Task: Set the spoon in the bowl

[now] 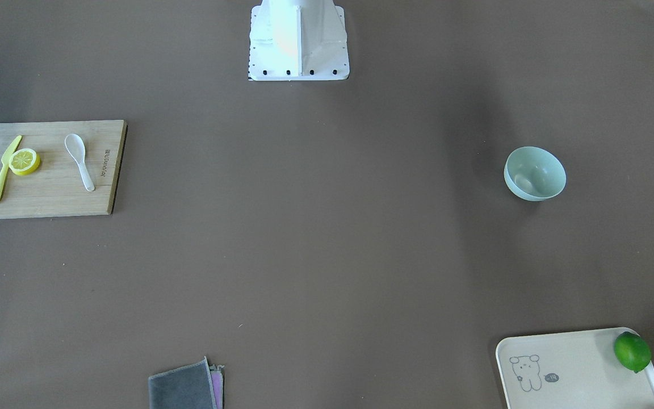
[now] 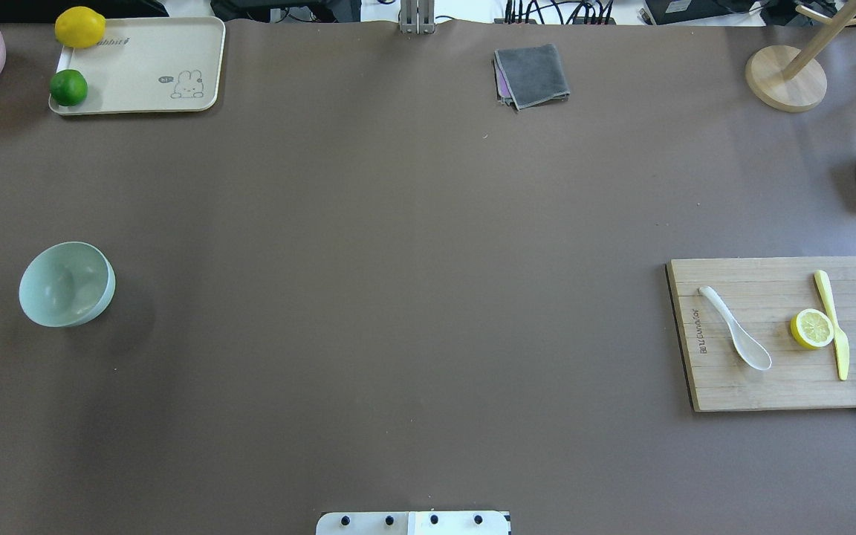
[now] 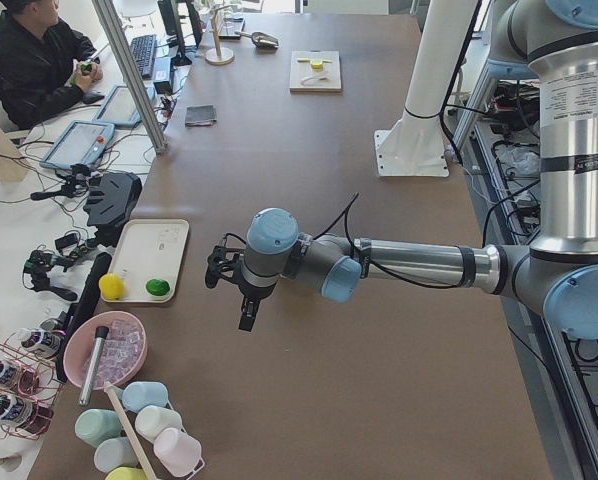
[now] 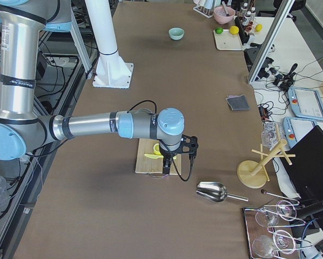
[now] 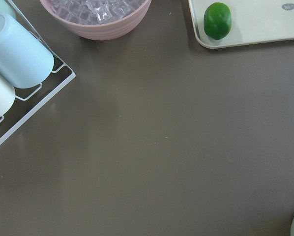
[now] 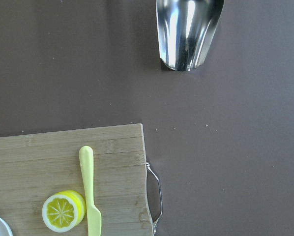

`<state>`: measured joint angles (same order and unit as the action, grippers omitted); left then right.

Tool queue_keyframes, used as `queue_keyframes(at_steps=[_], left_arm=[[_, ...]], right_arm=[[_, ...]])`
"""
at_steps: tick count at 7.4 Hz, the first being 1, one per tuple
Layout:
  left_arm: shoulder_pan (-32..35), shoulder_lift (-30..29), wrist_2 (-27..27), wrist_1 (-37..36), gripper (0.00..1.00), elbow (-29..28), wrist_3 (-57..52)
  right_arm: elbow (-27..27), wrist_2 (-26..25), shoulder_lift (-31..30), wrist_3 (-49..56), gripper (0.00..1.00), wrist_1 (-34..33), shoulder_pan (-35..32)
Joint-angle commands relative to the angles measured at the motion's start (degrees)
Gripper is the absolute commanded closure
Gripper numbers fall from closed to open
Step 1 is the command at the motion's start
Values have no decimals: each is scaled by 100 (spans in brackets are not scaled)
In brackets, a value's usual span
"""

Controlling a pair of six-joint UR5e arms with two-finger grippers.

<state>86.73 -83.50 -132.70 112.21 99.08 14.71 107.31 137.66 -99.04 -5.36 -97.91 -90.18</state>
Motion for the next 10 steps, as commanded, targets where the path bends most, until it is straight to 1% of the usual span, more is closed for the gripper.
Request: queue_keyframes(at_steps=[1,2,4,5,6,7,8,9,10], left_arm=[[-7,0,-10,38,2,-2,-3],[-7,9,-19,73,2,41,-3],[-16,-9,-527,187,2,51,-30],[-112,-61,-529,553,2,111,-4],[-339,-70,-520,1131,2,25,-12],[-620,-70,-529,1511,2,-46,231],[-1066,-140,-520,1993,2,-168,504],[-1315,-280,-520,2181,2,-256,1516],[-1595,-542,-598,2339,2,-283,2465]], right_arm=[[-8,-2,-1,0,0,0,0],[0,7,-10,0,0,0,0],[1,7,-2,-9,0,0,0],[0,7,7,-9,0,0,0],[0,33,16,-17,0,9,0],[27,42,86,9,0,9,0],[36,7,304,61,0,9,0],[27,-211,524,9,0,-43,244],[1,-596,665,35,0,-61,290]])
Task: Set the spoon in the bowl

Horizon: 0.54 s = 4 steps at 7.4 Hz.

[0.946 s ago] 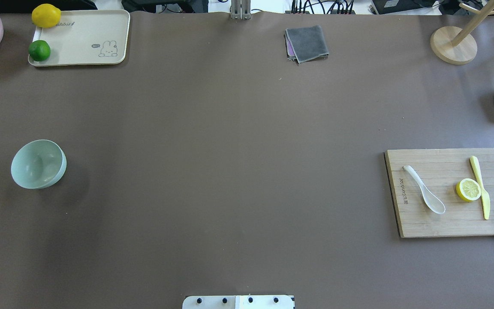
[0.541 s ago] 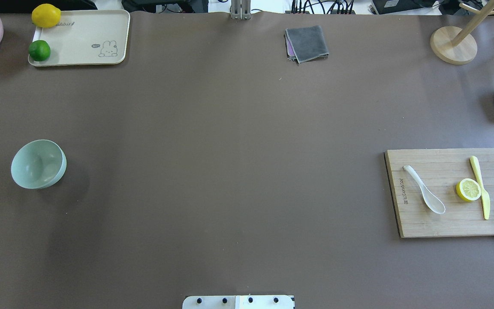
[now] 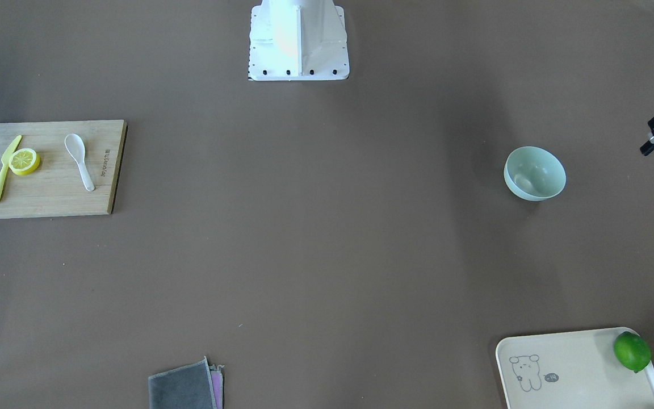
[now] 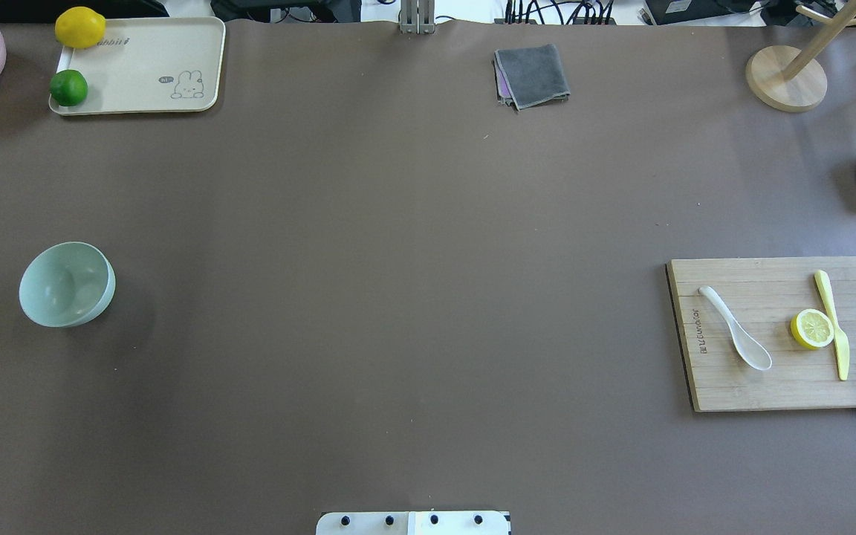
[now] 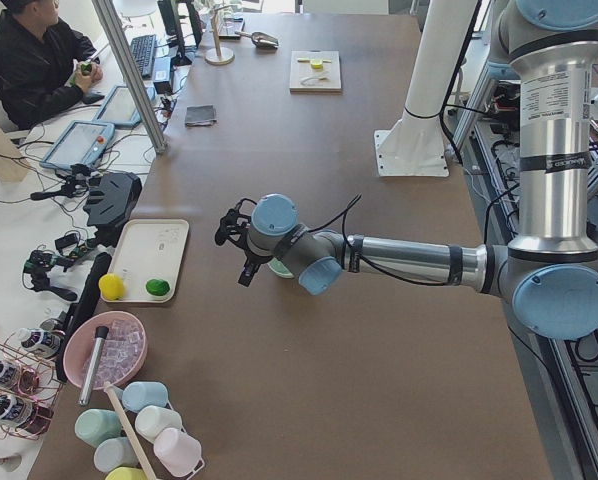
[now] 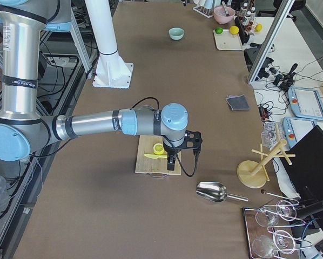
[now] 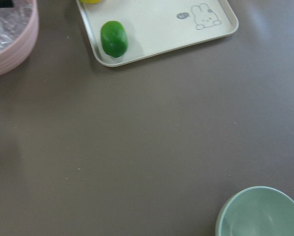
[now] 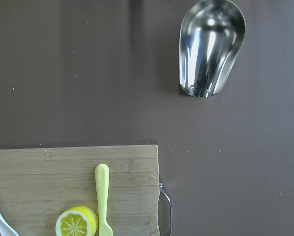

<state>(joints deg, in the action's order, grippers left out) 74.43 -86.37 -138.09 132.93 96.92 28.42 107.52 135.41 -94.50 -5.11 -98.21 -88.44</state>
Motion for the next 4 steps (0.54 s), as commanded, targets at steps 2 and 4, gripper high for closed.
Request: queue_keyframes(at_steps=[2,4], left_arm=[[-997,-389,366,294,2,-444,1279],[-1543,-390,1124,312,2,-578,1525]], right_arm=[[-47,-165,248,-34,0,21,264],[-38,12,248,-147,0,30,274]])
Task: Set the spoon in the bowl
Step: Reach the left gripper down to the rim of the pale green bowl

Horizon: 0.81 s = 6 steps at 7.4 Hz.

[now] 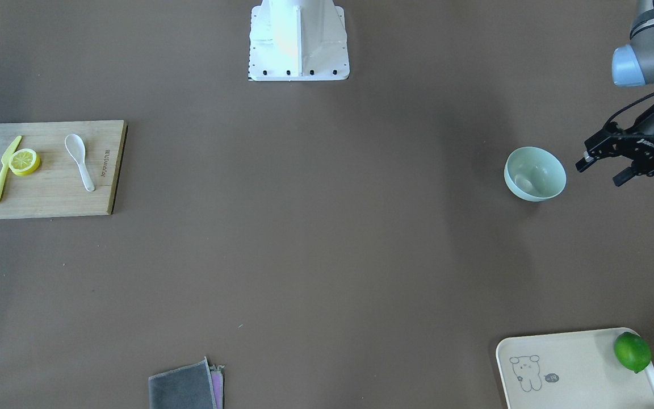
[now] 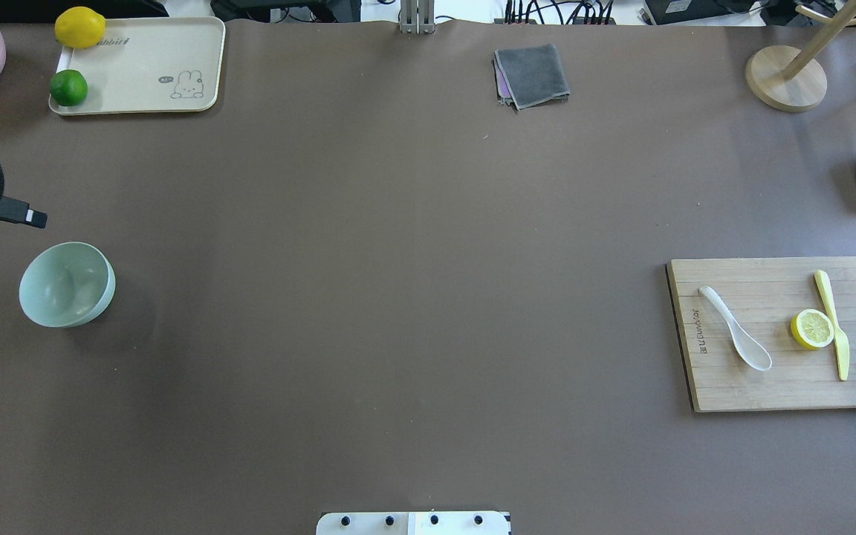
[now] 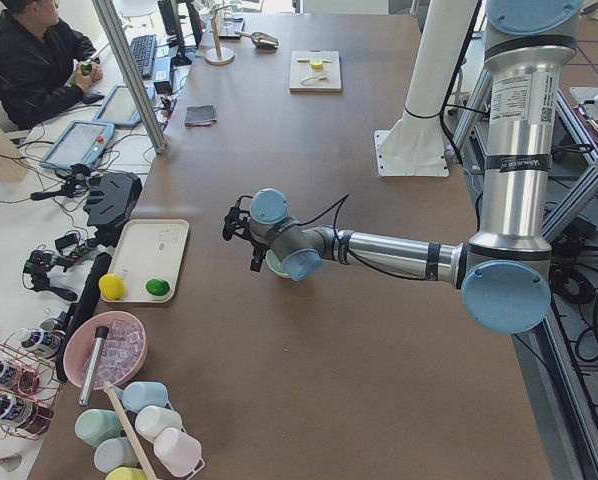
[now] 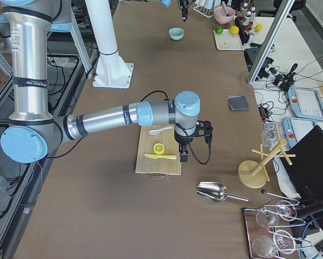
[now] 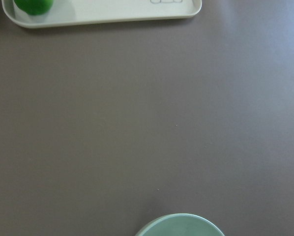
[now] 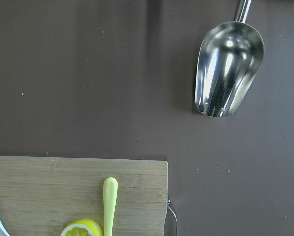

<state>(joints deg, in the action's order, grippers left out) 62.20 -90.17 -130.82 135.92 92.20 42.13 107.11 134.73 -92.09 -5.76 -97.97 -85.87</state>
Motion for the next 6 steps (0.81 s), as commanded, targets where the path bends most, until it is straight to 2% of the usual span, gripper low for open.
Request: queue_keyframes(at_steps=[1,6], left_arm=[[-349,-9,391,14,2,-166,155],[-700,201,329,57,3,-246,94]], right_arm=[[3,71,7,-379,0,15,18],[3,89,7,-470,0,6,53]])
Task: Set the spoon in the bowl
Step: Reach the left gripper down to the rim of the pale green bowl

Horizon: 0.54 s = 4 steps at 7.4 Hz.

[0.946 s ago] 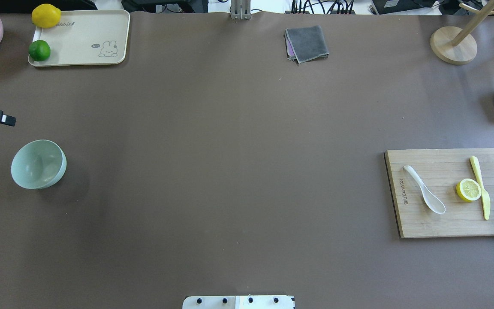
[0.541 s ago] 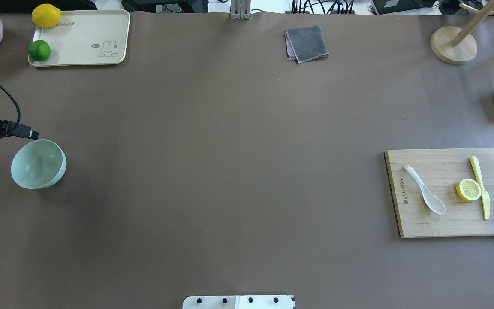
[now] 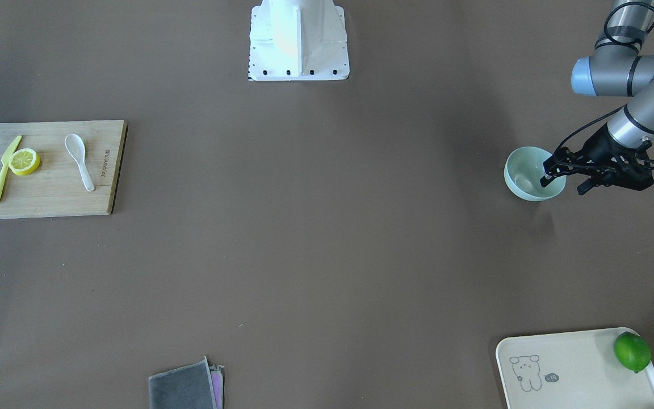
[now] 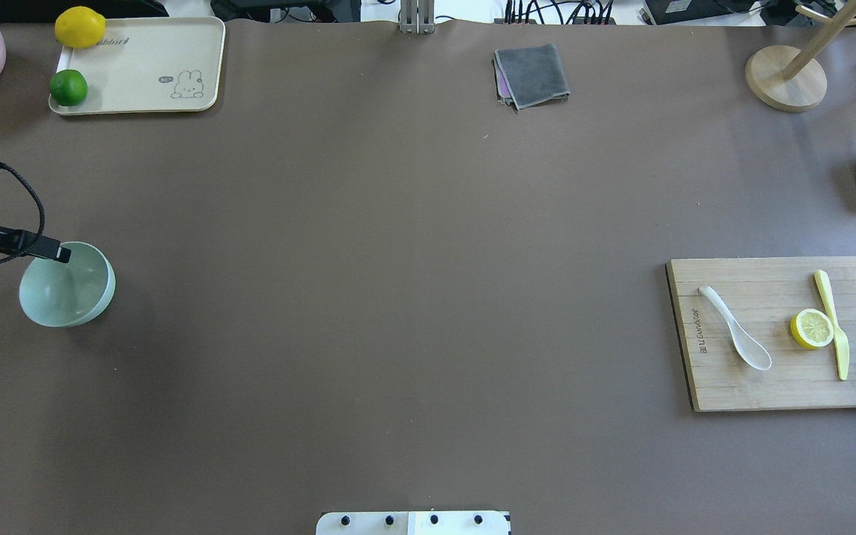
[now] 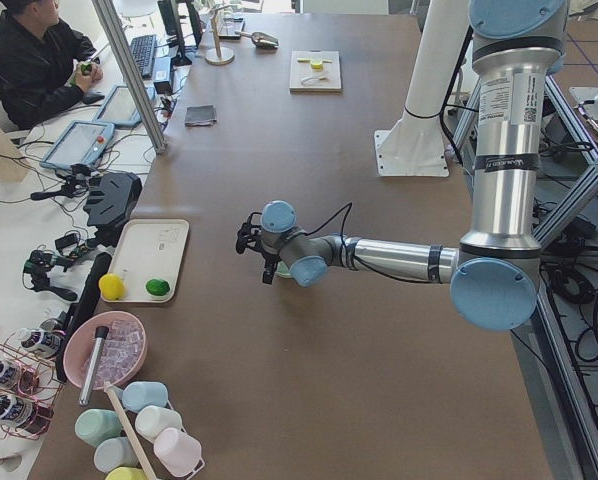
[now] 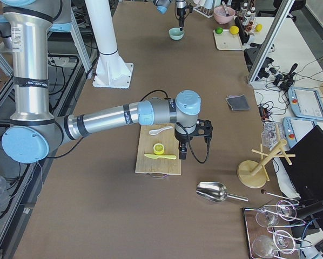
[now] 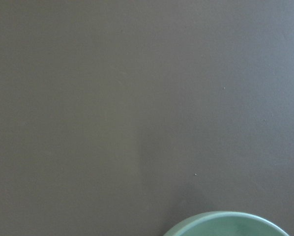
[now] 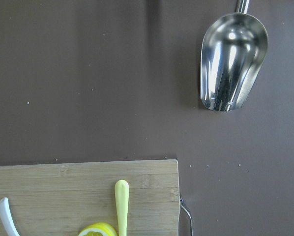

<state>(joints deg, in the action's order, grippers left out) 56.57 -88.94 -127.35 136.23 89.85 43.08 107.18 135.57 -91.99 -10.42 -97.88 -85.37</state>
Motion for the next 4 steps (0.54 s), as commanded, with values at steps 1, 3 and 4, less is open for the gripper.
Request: queue_keyframes(at_steps=[1,3,4], left_arm=[[-181,191,-17,217,20,-20,-1],[-190,412,-87,648,100,-20,-1],[-190,412,-210,659,100,-29,-1]], right_arm=[[-13,66,-4,-12,0,-3,3],[13,128,-4,-144,0,5,3],[22,145,5,-144,0,-3,3]])
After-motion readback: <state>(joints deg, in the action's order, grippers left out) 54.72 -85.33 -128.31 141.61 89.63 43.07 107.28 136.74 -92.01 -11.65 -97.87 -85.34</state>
